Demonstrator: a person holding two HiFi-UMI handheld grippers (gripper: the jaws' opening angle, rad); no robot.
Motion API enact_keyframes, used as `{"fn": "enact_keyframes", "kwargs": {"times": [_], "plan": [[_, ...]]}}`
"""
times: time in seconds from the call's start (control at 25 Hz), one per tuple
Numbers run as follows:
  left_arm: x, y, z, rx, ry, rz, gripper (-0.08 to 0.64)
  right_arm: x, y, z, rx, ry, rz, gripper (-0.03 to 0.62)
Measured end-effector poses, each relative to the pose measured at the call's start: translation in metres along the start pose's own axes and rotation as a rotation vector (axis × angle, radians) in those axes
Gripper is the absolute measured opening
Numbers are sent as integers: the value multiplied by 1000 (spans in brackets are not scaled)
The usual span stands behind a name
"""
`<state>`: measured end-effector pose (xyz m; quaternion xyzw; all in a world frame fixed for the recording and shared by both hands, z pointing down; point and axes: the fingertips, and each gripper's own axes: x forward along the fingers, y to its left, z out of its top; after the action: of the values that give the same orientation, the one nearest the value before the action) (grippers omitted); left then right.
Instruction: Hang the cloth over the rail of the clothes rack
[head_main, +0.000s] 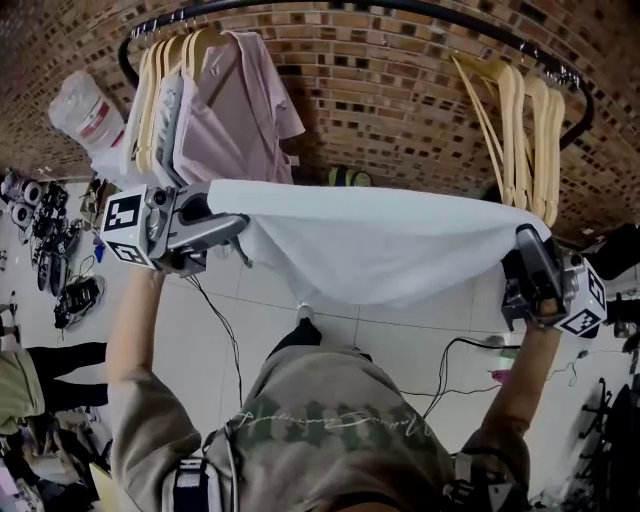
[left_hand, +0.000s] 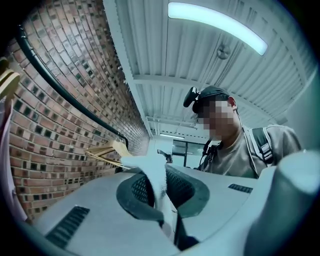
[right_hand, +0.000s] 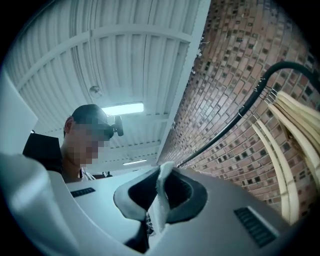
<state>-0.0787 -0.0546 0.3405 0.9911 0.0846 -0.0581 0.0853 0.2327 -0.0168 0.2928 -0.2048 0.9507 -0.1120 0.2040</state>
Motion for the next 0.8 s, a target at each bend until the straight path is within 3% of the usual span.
{"fn": "enact_keyframes", "kwargs": {"times": [0.16,0.44,0.6,0.8], "plan": [[-6,26,27,-7,39,-1,15,17,-11,17,-91,50,-4,21],[-32,54,81,-4,-14,-85,15,53,-33,28,-179,121,-6,21],[-40,84,109,-38,-53,-61,15,76,-54,42,-152,142,25,21],[-40,115,140,28,-63,4,15,100,-84,65,-157,191,69,21]]}}
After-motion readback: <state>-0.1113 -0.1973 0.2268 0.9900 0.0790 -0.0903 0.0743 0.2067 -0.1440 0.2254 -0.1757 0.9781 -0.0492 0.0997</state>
